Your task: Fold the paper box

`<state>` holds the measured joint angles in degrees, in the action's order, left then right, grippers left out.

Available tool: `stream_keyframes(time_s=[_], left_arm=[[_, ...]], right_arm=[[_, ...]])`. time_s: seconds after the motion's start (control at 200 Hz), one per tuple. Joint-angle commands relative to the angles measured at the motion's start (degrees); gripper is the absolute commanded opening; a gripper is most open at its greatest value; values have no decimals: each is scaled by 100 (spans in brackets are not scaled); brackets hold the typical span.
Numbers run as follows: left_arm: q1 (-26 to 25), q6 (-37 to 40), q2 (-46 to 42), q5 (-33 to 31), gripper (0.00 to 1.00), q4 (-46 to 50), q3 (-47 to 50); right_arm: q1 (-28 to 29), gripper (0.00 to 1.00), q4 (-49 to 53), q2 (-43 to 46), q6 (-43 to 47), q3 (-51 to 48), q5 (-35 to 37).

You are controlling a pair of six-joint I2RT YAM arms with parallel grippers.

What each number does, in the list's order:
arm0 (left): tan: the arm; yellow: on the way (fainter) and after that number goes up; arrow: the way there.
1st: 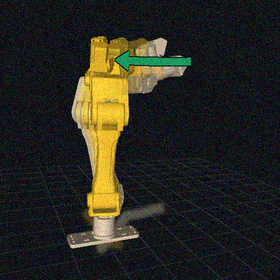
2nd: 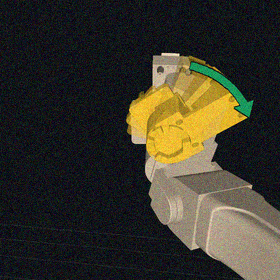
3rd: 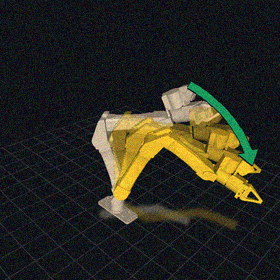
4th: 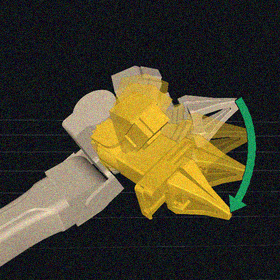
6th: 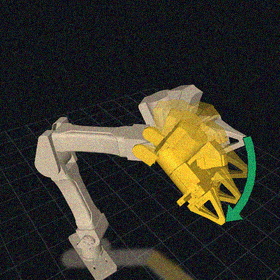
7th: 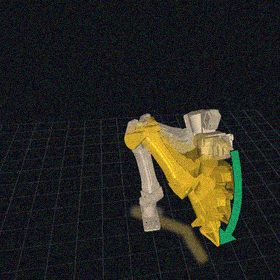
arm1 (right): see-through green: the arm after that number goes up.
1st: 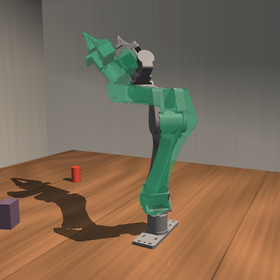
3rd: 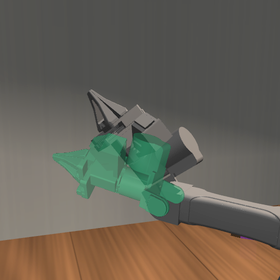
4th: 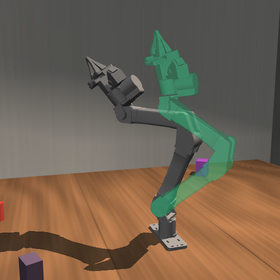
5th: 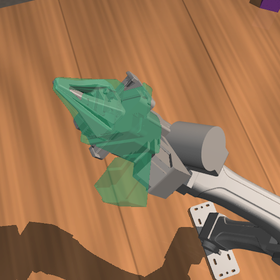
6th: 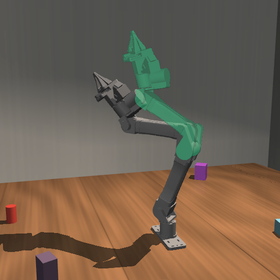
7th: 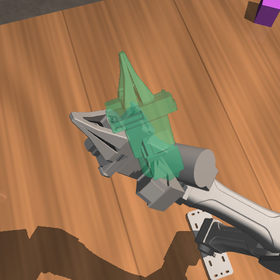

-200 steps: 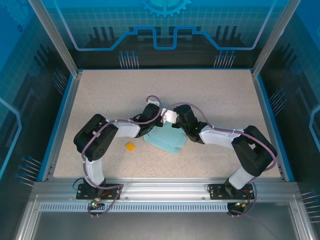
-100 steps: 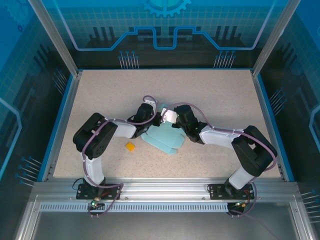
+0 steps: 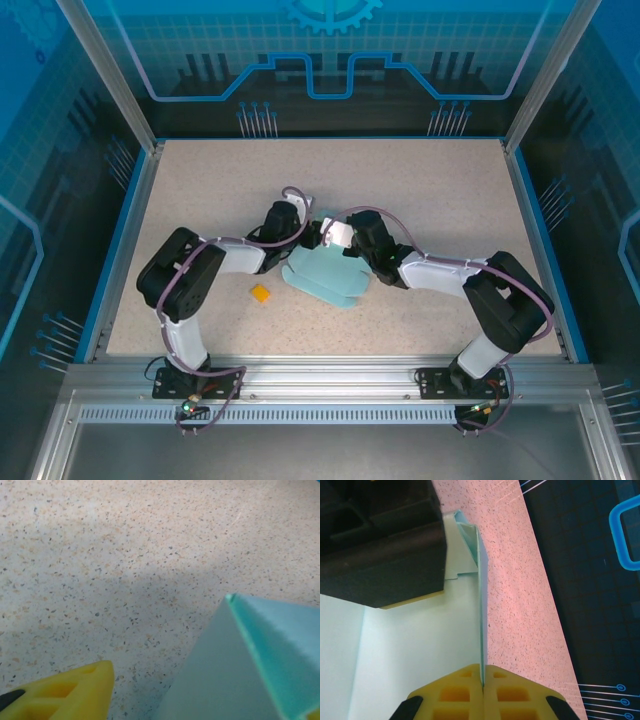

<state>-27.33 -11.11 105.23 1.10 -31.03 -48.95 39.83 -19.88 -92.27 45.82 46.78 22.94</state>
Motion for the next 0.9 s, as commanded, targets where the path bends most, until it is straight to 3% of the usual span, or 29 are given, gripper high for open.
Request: stream_keyframes(time_s=[0.0,0.4,0.896], left_arm=[[99,289,-276,128,57,82,-51],[162,436,-144,-238,31,387,-223],[0,-469,-88,-2164,13,925,-490]], right_arm=[[120,0,212,7,110,43,-124],[116,0,352,112,113,111,-276],[226,0,609,376,-268,41,-632]])
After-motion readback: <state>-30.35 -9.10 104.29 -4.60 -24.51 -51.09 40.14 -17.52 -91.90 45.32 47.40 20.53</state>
